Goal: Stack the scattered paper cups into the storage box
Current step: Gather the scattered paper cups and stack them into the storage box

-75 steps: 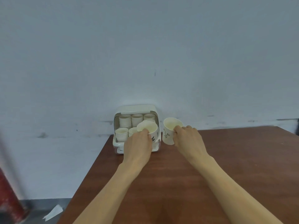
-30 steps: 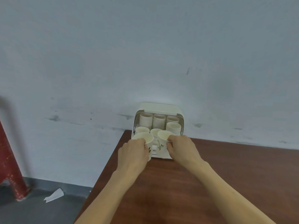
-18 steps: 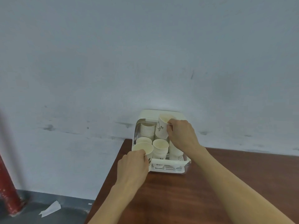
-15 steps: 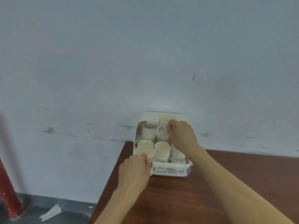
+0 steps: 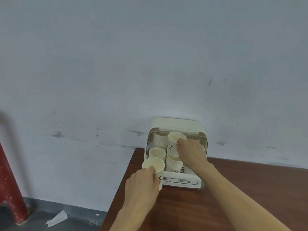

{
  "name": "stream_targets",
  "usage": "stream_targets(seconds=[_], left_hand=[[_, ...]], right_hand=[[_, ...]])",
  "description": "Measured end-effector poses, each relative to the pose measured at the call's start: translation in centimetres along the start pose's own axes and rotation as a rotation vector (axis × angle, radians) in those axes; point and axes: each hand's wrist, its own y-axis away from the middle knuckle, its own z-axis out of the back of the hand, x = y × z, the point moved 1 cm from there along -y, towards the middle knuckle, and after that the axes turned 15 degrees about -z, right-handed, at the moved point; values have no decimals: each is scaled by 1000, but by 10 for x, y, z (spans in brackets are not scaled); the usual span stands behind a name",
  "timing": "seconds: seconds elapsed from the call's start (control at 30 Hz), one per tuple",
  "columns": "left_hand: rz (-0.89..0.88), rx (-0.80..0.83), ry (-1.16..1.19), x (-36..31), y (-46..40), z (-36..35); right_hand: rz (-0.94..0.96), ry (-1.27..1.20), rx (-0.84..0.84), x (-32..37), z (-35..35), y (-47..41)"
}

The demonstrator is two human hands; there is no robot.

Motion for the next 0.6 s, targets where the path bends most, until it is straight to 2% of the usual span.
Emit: stream_targets(seconds=[0.33,0.6], left_hand=[[6,-9,5,0,-1,-3],[8,-37,0,0,-4,-3]], right_hand=[[48,84,-19,1,-7,14],[54,98,30,3,-21,23]])
